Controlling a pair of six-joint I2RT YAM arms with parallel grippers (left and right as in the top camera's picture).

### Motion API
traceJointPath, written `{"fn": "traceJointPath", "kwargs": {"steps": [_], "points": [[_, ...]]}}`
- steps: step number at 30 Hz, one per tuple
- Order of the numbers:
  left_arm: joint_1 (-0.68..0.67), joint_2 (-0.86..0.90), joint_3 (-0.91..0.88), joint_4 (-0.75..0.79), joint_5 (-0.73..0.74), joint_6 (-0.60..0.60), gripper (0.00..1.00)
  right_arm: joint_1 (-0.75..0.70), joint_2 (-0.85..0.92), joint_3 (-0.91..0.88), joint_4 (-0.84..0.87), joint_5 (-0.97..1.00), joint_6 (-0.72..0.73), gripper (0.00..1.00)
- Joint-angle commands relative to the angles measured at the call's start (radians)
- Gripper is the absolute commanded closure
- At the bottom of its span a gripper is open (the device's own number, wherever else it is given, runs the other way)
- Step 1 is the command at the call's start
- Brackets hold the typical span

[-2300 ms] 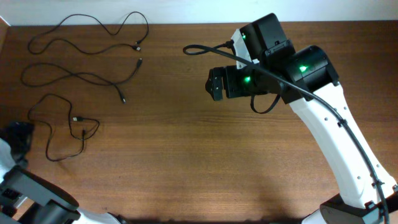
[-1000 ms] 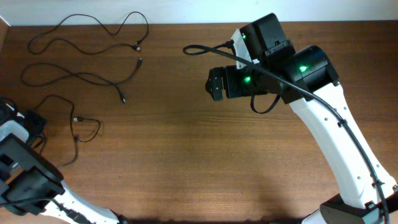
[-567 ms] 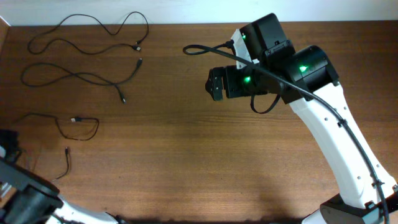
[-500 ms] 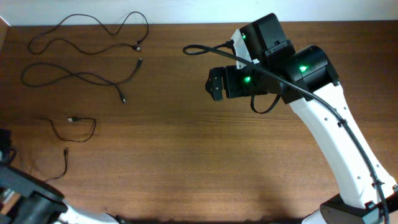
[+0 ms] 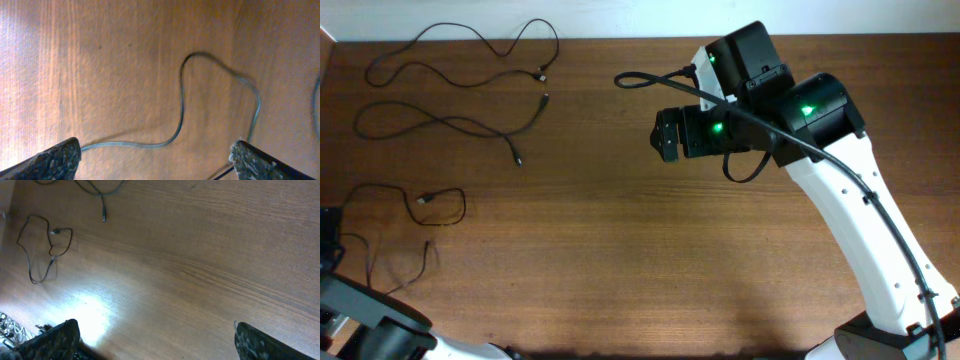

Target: Untangle cables

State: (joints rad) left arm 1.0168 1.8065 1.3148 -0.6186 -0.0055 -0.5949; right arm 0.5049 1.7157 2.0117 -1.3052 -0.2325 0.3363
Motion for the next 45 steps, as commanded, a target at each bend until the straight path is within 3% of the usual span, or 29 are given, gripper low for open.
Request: {"fn": "traceJointPath", "kwargs": {"steps": [1,11,13,24,26,30,32,33,36,40,42,43,45], "points": [[0.002,-0.004,0.006,-0.038,-0.018,0.087,0.01,0.005,-0.008,0.000,0.002,0.005,-0.006,0.02],[-0.013,0.026,-0.018,-0.290,-0.018,0.117,0.01,0.005,-0.008,0.000,0.002,0.005,-0.006,0.02],[-0.021,0.032,-0.045,-0.340,-0.018,0.078,0.01,0.005,-0.008,0.000,0.002,0.005,-0.006,0.02],[-0.022,0.032,-0.238,-0.241,-0.014,0.000,0.01,0.005,-0.008,0.000,0.003,0.005,-0.006,0.02],[-0.022,0.032,-0.252,-0.198,-0.014,0.000,0.12,0.005,-0.008,0.000,0.002,0.005,-0.006,0.02],[-0.022,0.032,-0.253,-0.159,0.101,0.000,0.77,0.005,-0.008,0.000,0.002,0.005,-0.006,0.01],[-0.022,0.032,-0.253,-0.138,0.242,-0.003,0.94,0.005,-0.008,0.000,0.002,0.005,-0.006,0.02],[-0.022,0.032,-0.253,-0.130,0.312,-0.031,0.95,0.005,-0.008,0.000,0.002,0.005,-0.006,0.02],[-0.022,0.032,-0.253,-0.130,0.425,-0.110,0.96,0.005,-0.008,0.000,0.002,0.005,-0.006,0.02],[-0.022,0.032,-0.253,-0.118,0.443,-0.119,0.93,0.005,-0.008,0.000,0.002,0.005,-0.006,0.02],[-0.022,0.032,-0.253,-0.108,0.443,-0.119,0.77,0.005,-0.008,0.000,0.003,0.005,-0.006,0.01],[-0.022,0.032,-0.253,-0.094,0.443,-0.119,0.59,0.005,-0.008,0.000,0.002,0.005,-0.006,0.02],[-0.022,0.032,-0.253,-0.066,0.443,-0.119,0.36,0.005,-0.008,0.000,0.002,0.005,-0.006,0.02]]}}
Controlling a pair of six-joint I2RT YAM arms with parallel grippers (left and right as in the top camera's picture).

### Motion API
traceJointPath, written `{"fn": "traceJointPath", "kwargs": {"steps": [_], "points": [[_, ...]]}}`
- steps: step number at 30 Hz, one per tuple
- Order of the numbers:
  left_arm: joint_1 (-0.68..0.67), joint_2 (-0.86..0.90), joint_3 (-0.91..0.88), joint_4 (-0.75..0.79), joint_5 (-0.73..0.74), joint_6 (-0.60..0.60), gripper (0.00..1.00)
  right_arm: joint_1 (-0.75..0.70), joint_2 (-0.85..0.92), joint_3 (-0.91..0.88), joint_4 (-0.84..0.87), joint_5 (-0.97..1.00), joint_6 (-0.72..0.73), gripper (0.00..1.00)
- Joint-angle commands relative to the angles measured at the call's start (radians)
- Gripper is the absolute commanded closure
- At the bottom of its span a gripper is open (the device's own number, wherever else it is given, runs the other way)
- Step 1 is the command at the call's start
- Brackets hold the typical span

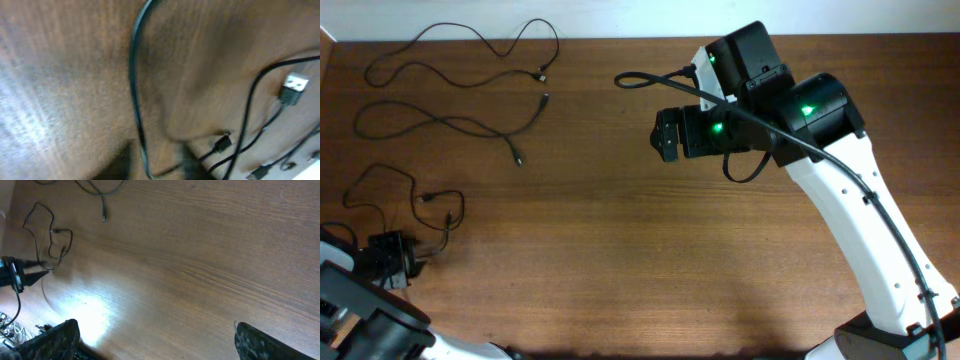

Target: Untangle cables

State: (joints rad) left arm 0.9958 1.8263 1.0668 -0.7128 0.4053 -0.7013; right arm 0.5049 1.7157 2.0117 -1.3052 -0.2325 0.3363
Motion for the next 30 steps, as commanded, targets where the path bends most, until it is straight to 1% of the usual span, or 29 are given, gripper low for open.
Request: {"fn": "traceJointPath", "kwargs": {"steps": [1,2,3,5,7,11,14,15,17,19,21,24,26,28,29,30], "points": [[-0.001,0.012,-0.005,0.041,0.033,-0.013,0.26,0.005,-0.008,0.000,0.002,0.005,-0.006,0.01],[-0.001,0.012,-0.005,0.057,0.039,-0.012,0.18,0.005,-0.008,0.000,0.002,0.005,-0.006,0.01],[-0.001,0.012,-0.005,0.074,0.055,0.000,0.13,0.005,-0.008,0.000,0.002,0.005,-0.006,0.01],[-0.001,0.012,-0.004,0.145,0.126,0.050,0.08,0.005,-0.008,0.000,0.002,0.005,-0.006,0.02],[0.000,0.011,0.016,0.162,0.148,0.089,0.01,0.005,-0.008,0.000,0.002,0.005,-0.006,0.02],[0.002,0.003,0.085,0.089,0.083,0.089,0.01,0.005,-0.008,0.000,0.003,0.005,-0.006,0.02],[-0.002,-0.040,0.182,-0.062,-0.138,0.090,0.01,0.005,-0.008,0.000,0.002,0.005,-0.006,0.02],[-0.005,-0.059,0.201,-0.080,-0.176,0.106,0.01,0.005,-0.008,0.000,0.003,0.005,-0.006,0.01],[-0.007,-0.092,0.223,-0.087,-0.185,0.127,0.01,0.005,-0.008,0.000,0.002,0.005,-0.006,0.02],[-0.008,-0.141,0.227,-0.085,-0.156,0.127,0.01,0.005,-0.008,0.000,0.002,0.005,-0.006,0.02],[-0.008,-0.172,0.229,-0.077,-0.092,0.128,0.01,0.005,-0.008,0.000,0.002,0.005,-0.006,0.02],[-0.019,-0.224,0.229,-0.019,0.162,0.182,0.01,0.005,-0.008,0.000,0.002,0.005,-0.006,0.02],[-0.045,-0.249,0.229,-0.013,0.265,0.214,0.01,0.005,-0.008,0.000,0.002,0.005,-0.006,0.02],[-0.108,-0.276,0.229,-0.014,0.349,0.310,0.01,0.005,-0.008,0.000,0.002,0.005,-0.006,0.02],[-0.153,-0.288,0.229,-0.014,0.369,0.354,0.01,0.005,-0.008,0.000,0.002,0.005,-0.006,0.01],[-0.209,-0.298,0.229,-0.014,0.358,0.369,0.01,0.005,-0.008,0.000,0.002,0.005,-0.006,0.02]]}}
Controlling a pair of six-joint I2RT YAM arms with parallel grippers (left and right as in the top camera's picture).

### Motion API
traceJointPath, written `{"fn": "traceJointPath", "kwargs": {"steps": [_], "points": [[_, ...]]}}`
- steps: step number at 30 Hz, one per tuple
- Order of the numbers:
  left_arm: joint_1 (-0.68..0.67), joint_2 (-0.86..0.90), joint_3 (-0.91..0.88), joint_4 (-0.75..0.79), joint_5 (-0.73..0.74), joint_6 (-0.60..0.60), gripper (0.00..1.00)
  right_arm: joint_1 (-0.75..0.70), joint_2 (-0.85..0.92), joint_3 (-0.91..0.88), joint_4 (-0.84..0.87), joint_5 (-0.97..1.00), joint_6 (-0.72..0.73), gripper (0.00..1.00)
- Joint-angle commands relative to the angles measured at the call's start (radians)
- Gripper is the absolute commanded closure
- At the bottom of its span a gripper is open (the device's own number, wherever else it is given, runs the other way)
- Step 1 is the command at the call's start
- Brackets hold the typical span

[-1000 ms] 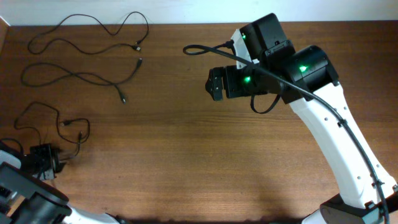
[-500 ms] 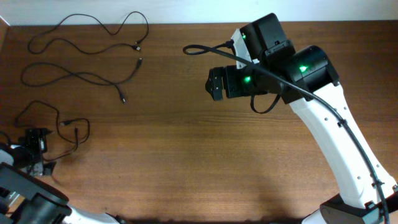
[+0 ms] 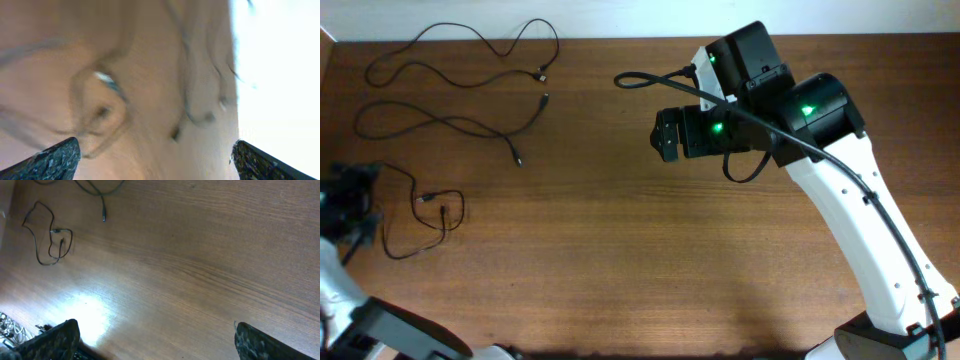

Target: Untangle cables

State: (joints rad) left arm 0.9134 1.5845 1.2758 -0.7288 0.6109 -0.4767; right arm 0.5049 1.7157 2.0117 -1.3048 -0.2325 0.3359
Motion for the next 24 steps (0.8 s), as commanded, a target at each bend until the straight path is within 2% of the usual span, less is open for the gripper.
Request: {"fn": "traceJointPath", "kwargs": {"steps": [1,5,7,12,17,24], "points": [[-0.177,-0.061,0.019,0.002,0.129,0.154,0.01,0.005,-0.008,0.000,0.002,0.005,-0.006,0.02],[-0.485,-0.061,0.019,-0.006,-0.124,0.259,0.01,0.005,-0.008,0.000,0.002,0.005,-0.006,0.02],[-0.649,-0.061,0.019,-0.014,-0.344,0.270,0.01,0.005,-0.008,0.000,0.002,0.005,-0.006,0.02],[-0.889,-0.061,0.019,-0.013,-0.620,0.269,0.01,0.005,-0.008,0.000,0.002,0.005,-0.006,0.02],[-0.990,-0.061,0.019,-0.013,-0.657,0.270,0.01,0.005,-0.008,0.000,0.002,0.005,-0.006,0.02],[-1.001,-0.061,0.019,-0.017,-0.657,0.269,0.01,0.005,-0.008,0.001,-0.018,-0.029,-0.006,0.02]]}}
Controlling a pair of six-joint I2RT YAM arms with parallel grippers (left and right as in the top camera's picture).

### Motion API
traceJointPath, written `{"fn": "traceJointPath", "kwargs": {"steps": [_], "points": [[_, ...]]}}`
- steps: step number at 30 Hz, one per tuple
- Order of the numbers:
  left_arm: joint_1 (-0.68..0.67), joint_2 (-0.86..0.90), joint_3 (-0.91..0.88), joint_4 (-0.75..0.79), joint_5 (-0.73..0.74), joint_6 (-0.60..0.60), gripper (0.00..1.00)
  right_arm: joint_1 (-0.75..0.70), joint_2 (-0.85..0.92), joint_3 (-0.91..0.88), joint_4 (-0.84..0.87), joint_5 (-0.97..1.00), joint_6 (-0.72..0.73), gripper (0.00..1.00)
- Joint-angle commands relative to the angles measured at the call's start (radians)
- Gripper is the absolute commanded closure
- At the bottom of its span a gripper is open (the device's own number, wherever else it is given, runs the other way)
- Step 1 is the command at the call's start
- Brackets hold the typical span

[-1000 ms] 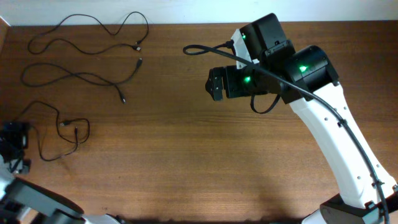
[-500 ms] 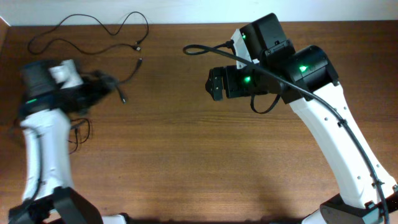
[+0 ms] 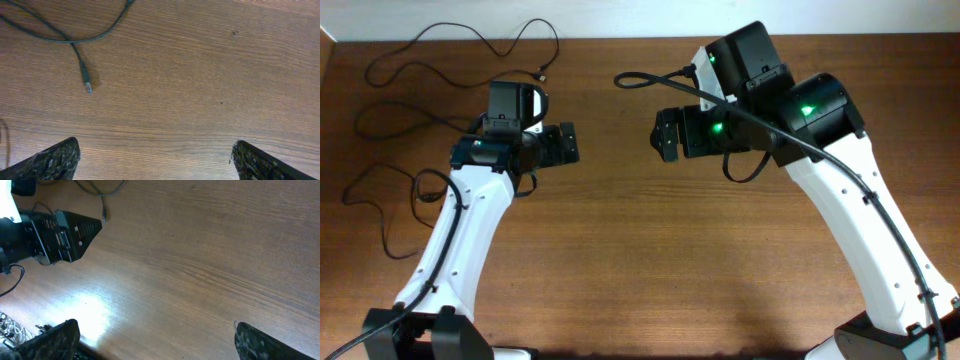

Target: Untangle cables

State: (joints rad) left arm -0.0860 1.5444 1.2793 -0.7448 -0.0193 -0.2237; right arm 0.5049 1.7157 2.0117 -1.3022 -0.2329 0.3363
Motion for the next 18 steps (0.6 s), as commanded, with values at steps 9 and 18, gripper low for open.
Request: {"fn": "traceJointPath", "kwargs": {"steps": [9,18], "points": [[-0.001,-0.021,0.016,-0.001,-0.027,0.016,0.01,-0.148,-0.136,0.037,-0.172,0.060,-0.005,0.01],[-0.001,-0.021,0.016,0.000,-0.027,0.016,0.01,-0.214,-0.465,-0.003,-0.396,0.417,0.069,0.02]]}}
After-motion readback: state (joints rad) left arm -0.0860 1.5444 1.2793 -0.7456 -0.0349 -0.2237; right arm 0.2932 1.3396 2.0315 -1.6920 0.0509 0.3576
